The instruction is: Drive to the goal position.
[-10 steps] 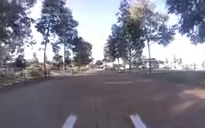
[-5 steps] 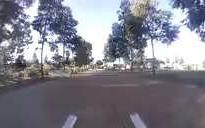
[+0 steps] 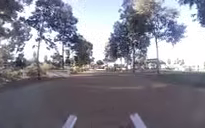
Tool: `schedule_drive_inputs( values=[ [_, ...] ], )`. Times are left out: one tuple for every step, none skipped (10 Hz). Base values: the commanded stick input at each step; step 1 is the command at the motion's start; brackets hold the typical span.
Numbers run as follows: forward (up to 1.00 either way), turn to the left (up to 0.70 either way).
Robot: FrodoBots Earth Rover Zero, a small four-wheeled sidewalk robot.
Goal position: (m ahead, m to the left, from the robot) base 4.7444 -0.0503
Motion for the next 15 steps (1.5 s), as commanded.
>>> schedule_drive_inputs(
  values=[
    [1.0,0.0],
    [1.0,0.0],
    [1.0,0.22],
    [1.0,0.12],
    [1.0,0.01],
    [1.0,0.0],
    [1.0,0.0],
    [1.0,0.0],
    [1.0,0.0],
    [1.0,0.0],
    [1.0,0.0],
    [1.0,0.0],
    [1.0,0.0],
    [1.0,0.0],
    [1.0,0.0]
  ],
)
